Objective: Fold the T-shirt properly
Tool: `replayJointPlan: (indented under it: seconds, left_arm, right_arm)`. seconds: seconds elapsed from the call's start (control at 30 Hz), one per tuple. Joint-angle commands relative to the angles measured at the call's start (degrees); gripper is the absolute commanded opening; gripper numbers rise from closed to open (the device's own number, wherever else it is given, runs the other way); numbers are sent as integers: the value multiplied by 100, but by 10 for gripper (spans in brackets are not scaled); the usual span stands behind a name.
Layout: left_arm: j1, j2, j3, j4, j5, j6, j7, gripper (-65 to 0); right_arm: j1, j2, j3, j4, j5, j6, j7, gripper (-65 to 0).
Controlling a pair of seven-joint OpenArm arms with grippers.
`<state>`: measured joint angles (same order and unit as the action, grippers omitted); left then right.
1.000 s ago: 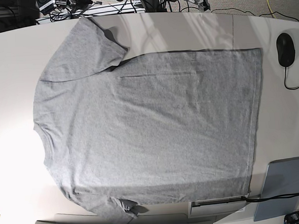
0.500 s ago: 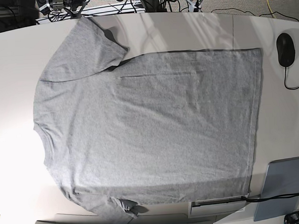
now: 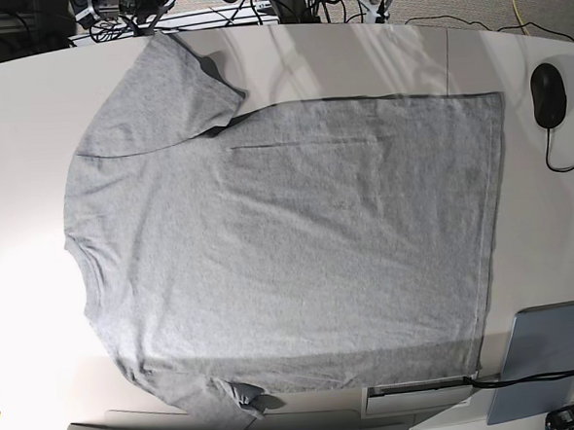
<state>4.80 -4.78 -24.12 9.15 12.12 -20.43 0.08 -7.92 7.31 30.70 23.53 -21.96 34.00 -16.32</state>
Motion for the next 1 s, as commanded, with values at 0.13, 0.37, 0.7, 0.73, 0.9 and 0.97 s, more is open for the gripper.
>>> replayJointPlan:
  seconds: [0.13,0.37,0.7,0.73,0.9,0.97]
  left_arm:
    - [13,-17,-2,13,-17,-46,-20,-201]
    - [15,-17,-2,199,-15,-44,-9,-201]
    - [13,-15,-2,273,-17,-44,199,-307]
    - [13,-15,-2,273,-20,-44,199,-307]
    - [17,-15,-2,273,-20,-46,208,-308]
    - [31,-15,-2,284,-63,-61,350,-308]
  right_arm:
    - [-4,107,2,35,501,31,-26,-459]
    - [-20,240,2,35,758,31,-216,-459]
    - [-83,302,0,37,754,31,-127,-460]
    - [-98,302,0,35,752,31,-98,-460]
    - [-236,304,0,42,739,33,46,-461]
    - [-313,306,0,48,741,48,37,-461]
